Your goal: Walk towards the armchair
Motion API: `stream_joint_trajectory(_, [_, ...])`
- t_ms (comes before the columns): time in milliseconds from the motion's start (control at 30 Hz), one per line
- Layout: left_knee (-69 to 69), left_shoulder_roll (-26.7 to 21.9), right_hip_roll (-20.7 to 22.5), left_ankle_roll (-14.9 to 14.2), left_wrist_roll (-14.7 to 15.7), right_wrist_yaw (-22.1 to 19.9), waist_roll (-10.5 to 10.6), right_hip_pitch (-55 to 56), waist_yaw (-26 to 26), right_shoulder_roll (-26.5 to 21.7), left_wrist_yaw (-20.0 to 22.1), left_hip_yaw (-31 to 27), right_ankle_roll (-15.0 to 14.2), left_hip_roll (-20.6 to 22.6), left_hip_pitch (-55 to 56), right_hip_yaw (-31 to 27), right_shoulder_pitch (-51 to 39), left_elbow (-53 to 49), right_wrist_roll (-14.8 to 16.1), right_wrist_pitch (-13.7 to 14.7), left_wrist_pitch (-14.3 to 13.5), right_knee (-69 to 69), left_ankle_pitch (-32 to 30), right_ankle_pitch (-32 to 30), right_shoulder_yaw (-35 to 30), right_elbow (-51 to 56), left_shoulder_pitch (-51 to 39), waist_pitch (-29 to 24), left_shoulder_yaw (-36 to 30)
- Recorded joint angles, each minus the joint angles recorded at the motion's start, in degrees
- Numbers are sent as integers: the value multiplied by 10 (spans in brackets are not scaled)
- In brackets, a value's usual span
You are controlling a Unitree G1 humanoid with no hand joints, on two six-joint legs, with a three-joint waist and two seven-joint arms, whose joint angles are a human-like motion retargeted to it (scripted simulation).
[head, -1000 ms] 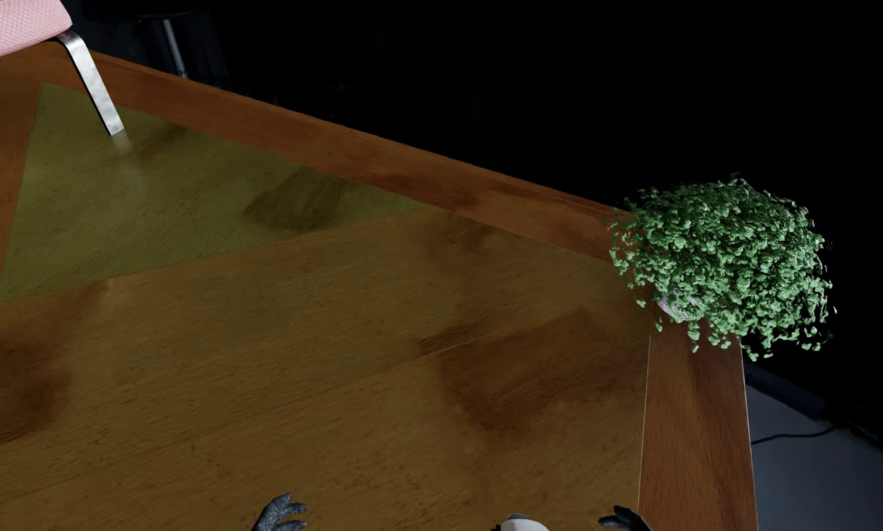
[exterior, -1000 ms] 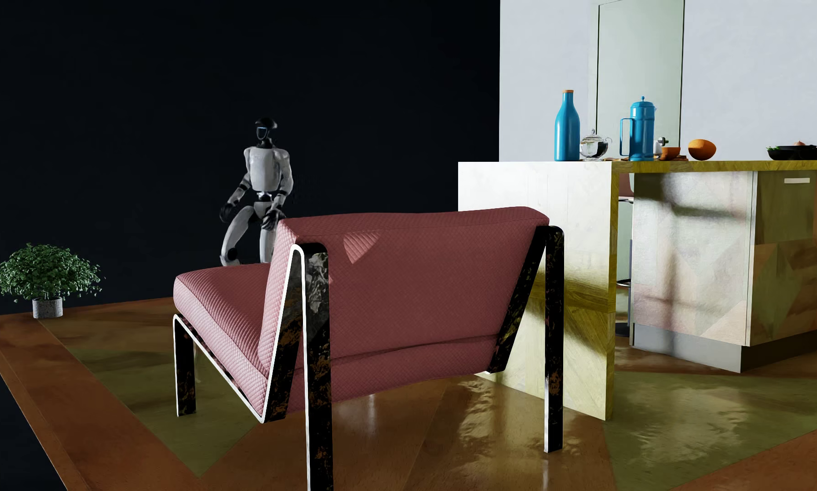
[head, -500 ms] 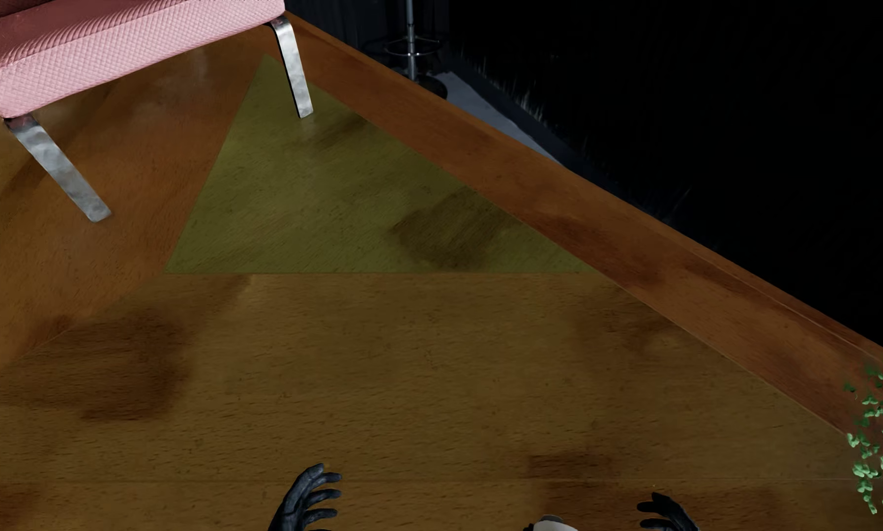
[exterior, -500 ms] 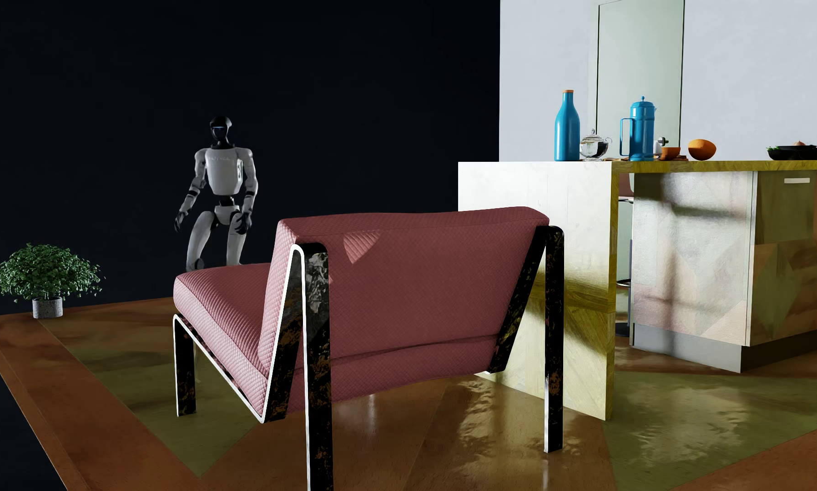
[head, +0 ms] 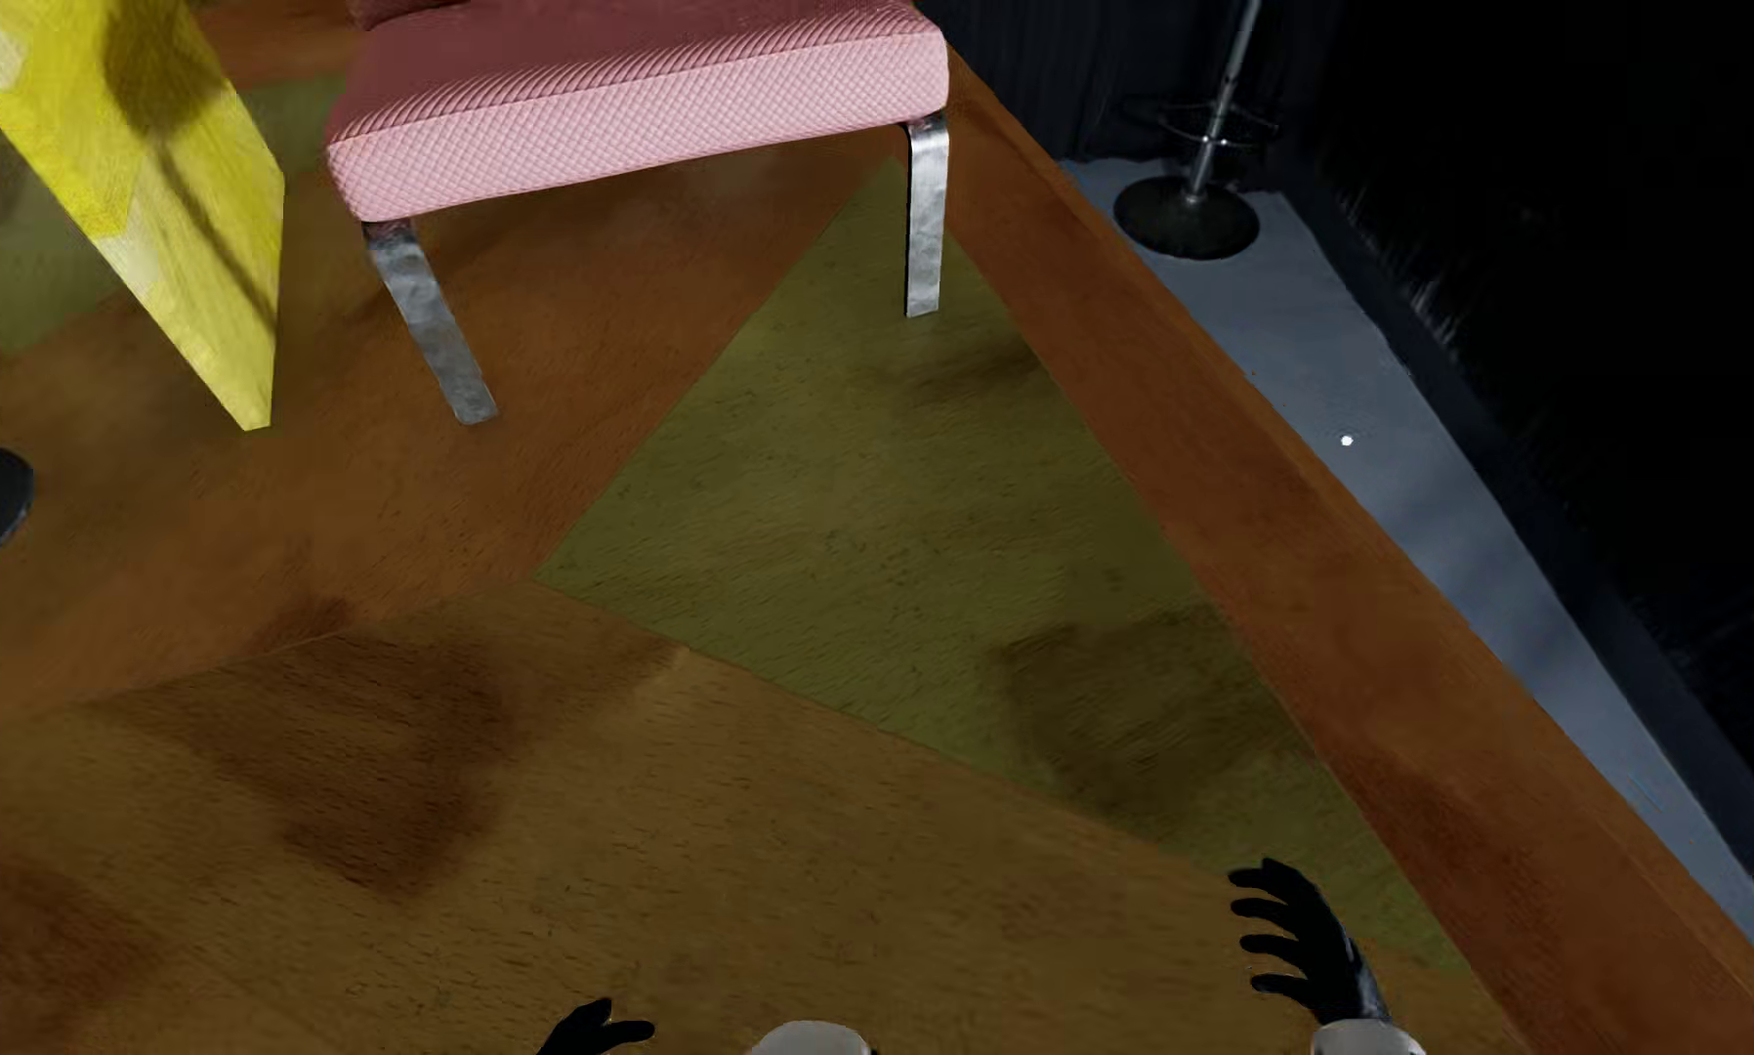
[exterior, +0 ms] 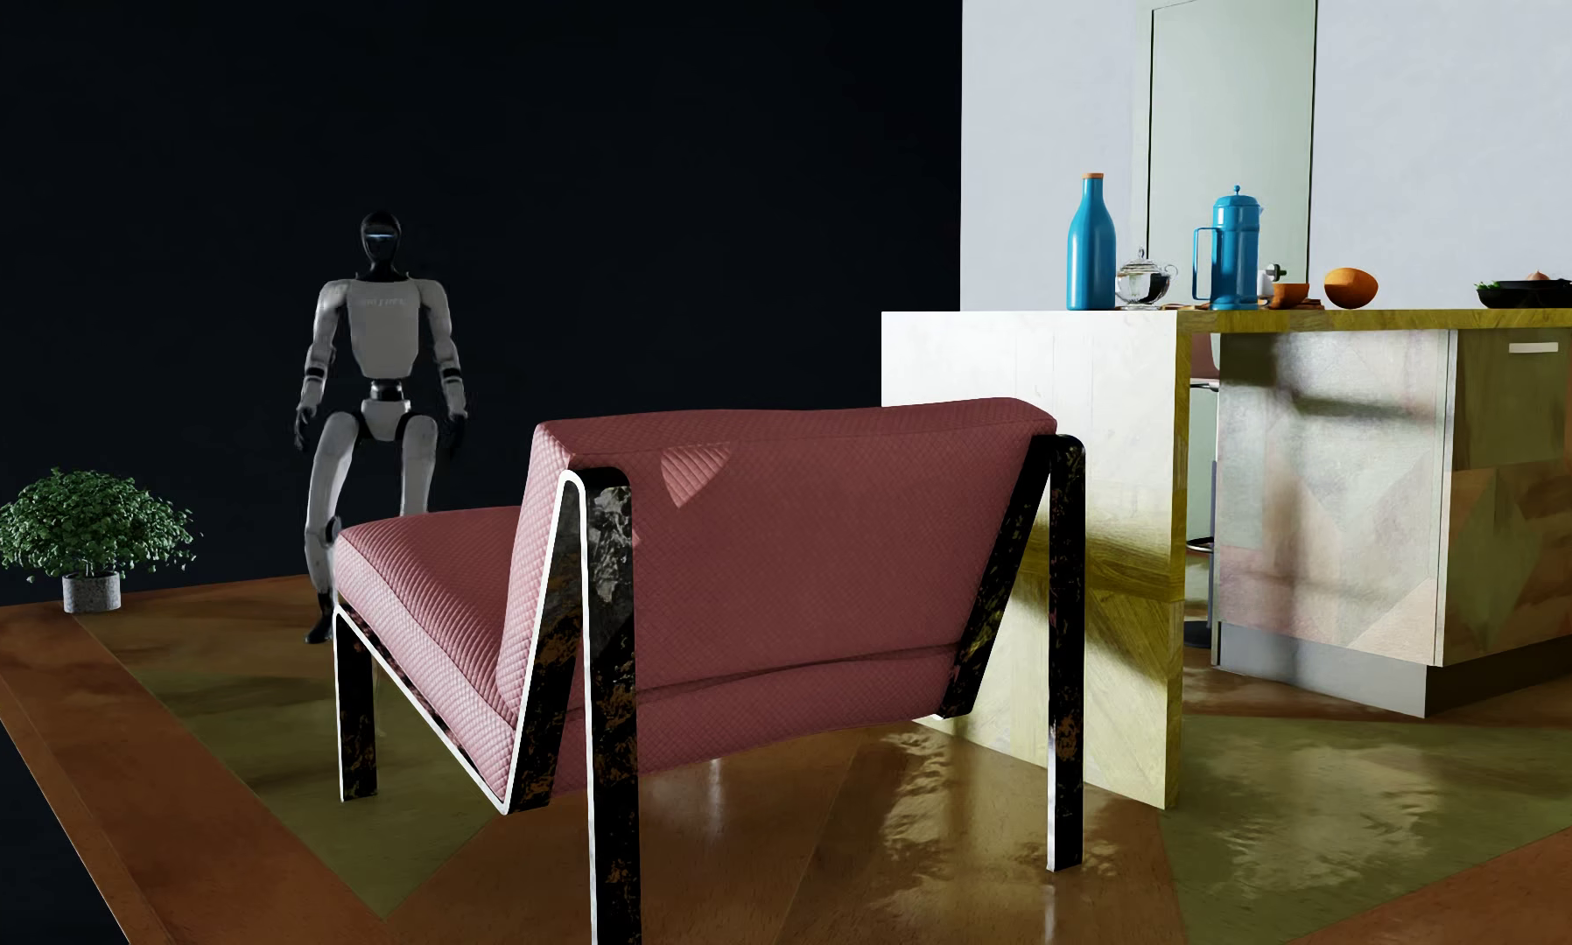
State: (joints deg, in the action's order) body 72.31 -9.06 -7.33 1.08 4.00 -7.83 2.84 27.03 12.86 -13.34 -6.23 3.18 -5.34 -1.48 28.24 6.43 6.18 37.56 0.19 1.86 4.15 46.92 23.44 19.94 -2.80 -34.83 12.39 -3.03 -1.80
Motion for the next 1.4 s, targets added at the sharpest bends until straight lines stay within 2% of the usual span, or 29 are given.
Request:
stream_joint_trajectory(67, [-171,-25,-9,25,-1,-36,29,-43,30,36,10,-1,-18,-15,2,10,-57,-11,30,6,15,21,48,47,-39,43,57,17,11])
stream_joint_trajectory(100, [-178,-39,-13,27,-9,-33,19,-1,7,57,40,-3,-28,2,-25,-27,-68,40,23,24,18,137,71,-9,-42,18,59,14,-27])
stream_joint_trajectory(133, [-195,-37,5,28,-15,-20,3,43,-19,66,73,-10,-36,16,-59,-66,-43,63,9,41,25,228,86,-50,-37,0,53,11,-41])
stream_joint_trajectory(167, [-219,-19,25,26,-14,1,-14,80,-50,51,104,-21,-41,25,-91,-79,-9,50,-9,38,34,243,96,-29,-25,-4,46,10,-27])
stream_joint_trajectory(267, [-171,9,22,22,-8,50,-83,115,-85,22,143,-45,-60,55,-146,-72,78,-34,-50,-7,39,28,100,22,28,-19,-29,-2,-28])
stream_joint_trajectory(300, [-61,15,19,25,-12,46,-77,98,-61,-4,126,-41,-40,44,-102,-55,76,-21,-39,-3,29,26,30,-61,20,-54,-50,1,-30])
stream_joint_trajectory(333, [15,14,19,32,-13,32,-57,66,-41,-20,97,-30,25,23,-62,-30,56,8,-22,-12,15,23,-49,-34,21,-51,-54,-4,-26])
stream_joint_trajectory(400, [28,-15,10,16,-17,-9,-17,-6,13,-18,35,-2,4,5,7,-4,-6,-10,16,-4,11,-5,-10,3,15,-12,13,-5,2])
stream_joint_trajectory(467, [-118,-26,2,-12,-34,-27,12,-66,39,33,31,-9,-11,-9,24,4,-71,-26,26,11,26,-18,57,54,-25,32,65,19,34])
stream_joint_trajectory(500, [-173,-33,5,17,-33,-16,15,-33,24,55,51,-13,-18,-8,-1,-28,-99,33,14,27,25,81,56,41,-47,21,63,26,-5])
stream_joint_trajectory(567, [-195,-28,39,19,-7,32,-16,42,-32,63,91,-22,-26,21,-63,-78,-28,55,-25,73,35,232,93,-15,-34,-26,28,18,-40])
stream_joint_trajectory(667, [-230,8,32,13,18,94,-80,111,-107,21,113,-48,-43,57,-148,-79,86,-28,-74,0,12,61,136,21,35,-23,-32,11,-24])
stream_joint_trajectory(700, [-139,19,32,26,19,84,-71,87,-84,-1,98,-51,-16,51,-123,-64,91,-25,-62,-8,2,65,97,0,22,-47,-64,2,-35])
stream_joint_trajectory(733, [-51,21,33,40,19,62,-49,56,-68,-12,70,-39,42,33,-83,-40,73,-3,-42,-23,-11,56,22,23,20,-39,-67,-5,-26])
stream_joint_trajectory(800, [-4,-5,24,35,13,-2,-8,-16,-4,-20,12,3,17,7,4,-13,-1,-7,2,-26,-7,13,-6,51,25,-8,-6,-15,3])
stream_joint_trajectory(867, [-120,-10,6,31,-18,-48,21,-68,49,32,16,16,8,-9,45,9,-62,-40,32,-16,25,23,37,73,-17,40,51,-5,19])
stream_joint_trajectory(900, [-195,-8,17,11,-36,-44,32,-38,44,63,36,1,-2,-18,25,-26,-92,29,32,12,28,112,16,36,-35,-4,59,6,-20])
stream_joint_trajectory(967, [-146,-20,15,25,-74,4,11,19,-12,53,62,22,-10,2,-3,-78,-73,37,12,26,70,122,25,18,-42,-16,43,-25,-92])
stream_joint_trajectory(1033, [6,-1,13,-27,-114,53,-11,32,-56,17,74,12,17,5,55,-63,-20,-35,-35,11,98,43,-130,6,17,-54,5,-51,-30])
stream_joint_trajectory(1067, [32,8,14,-52,-129,61,-13,23,-75,3,75,-4,7,12,65,-62,12,-48,-59,-22,94,51,-193,-2,22,-24,-10,-48,-35])
stream_joint_trajectory(1100, [-20,9,18,-11,-137,64,-11,21,-99,5,64,-12,-12,8,55,-62,28,-49,-79,-49,71,79,-131,-25,33,-1,-9,-44,-12])
stream_joint_trajectory(1133, [-121,0,26,64,-147,63,-5,35,-116,15,51,-18,-26,-7,47,-55,27,-40,-95,-74,43,127,-58,-67,29,7,-6,-35,-6])
stream_joint_trajectory(1167, [-207,-21,23,5,-157,56,-14,76,-127,49,46,-15,-31,-18,21,-54,16,2,-104,-84,10,206,-13,-134,29,-13,-7,-20,-36])
stream_joint_trajectory(1200, [-211,-22,35,5,-150,52,-30,86,-131,56,46,-17,-27,-13,1,-69,15,11,-93,-84,-13,198,-2,-84,14,-7,-19,-16,-35])
stream_joint_trajectory(1233, [-214,-16,40,8,-132,53,-49,92,-131,41,51,-15,-19,-4,-15,-79,19,-2,-71,-68,-33,162,2,-20,12,7,-25,-15,-41])
stream_joint_trajectory(1300, [-138,-1,27,-3,-85,57,-89,89,-120,18,51,-2,8,9,-4,-62,6,-60,-22,-2,-67,33,-26,-29,32,-16,2,-17,-47])
stream_joint_trajectory(1333, [-70,7,17,-3,-64,54,-93,70,-102,-1,37,-6,26,17,24,-50,5,-70,-6,34,-77,-33,-56,-124,33,-38,12,-11,-31])
stream_joint_trajectory(1367, [-64,-6,21,-17,-49,41,-77,64,-91,-3,20,-16,24,14,27,-45,9,-46,4,43,-79,-32,-52,-117,11,-17,10,-3,-34])
stream_joint_trajectory(1400, [-133,-16,29,-33,-44,27,-60,64,-92,20,7,-26,21,5,-8,-44,7,-11,7,39,-67,-34,22,-114,4,5,15,14,-24])
